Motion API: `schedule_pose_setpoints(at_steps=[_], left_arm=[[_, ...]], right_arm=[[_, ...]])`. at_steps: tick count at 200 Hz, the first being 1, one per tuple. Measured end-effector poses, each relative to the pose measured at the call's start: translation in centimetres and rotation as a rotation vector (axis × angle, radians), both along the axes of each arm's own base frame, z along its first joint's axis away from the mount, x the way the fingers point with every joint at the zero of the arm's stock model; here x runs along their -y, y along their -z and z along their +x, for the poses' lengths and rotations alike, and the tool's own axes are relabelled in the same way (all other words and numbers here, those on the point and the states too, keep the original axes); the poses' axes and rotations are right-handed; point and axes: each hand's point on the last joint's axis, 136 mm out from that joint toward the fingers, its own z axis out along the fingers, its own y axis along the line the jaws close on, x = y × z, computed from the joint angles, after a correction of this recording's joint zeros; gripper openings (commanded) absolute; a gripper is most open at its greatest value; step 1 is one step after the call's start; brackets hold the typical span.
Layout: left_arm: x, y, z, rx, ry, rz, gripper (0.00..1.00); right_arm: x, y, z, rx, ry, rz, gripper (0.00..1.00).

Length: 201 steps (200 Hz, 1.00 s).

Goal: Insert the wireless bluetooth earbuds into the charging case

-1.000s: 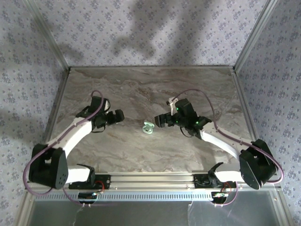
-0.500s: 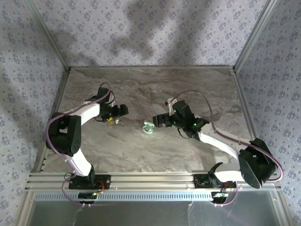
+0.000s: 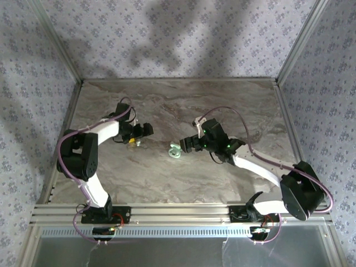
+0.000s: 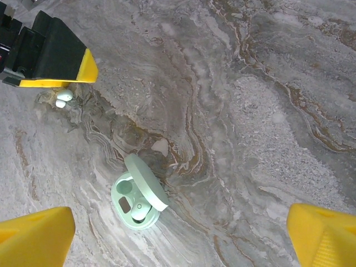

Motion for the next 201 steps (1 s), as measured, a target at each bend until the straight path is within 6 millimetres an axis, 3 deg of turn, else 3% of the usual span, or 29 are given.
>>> schedule_pose_setpoints(at_steps=[83,201], left_arm=[[1.6,-0.1,-1.9,0.003,0.059,-0.002,1.0],[2.3,-0.3,-4.4,-0.024,0.065,0.004,1.0]], right_arm=[[-0.2,0.2,-0.2,-0.017,-0.02,0.01,1.0],[-0.3,0.2,-0.3,-0.022,-0.028,0.014,1.0]])
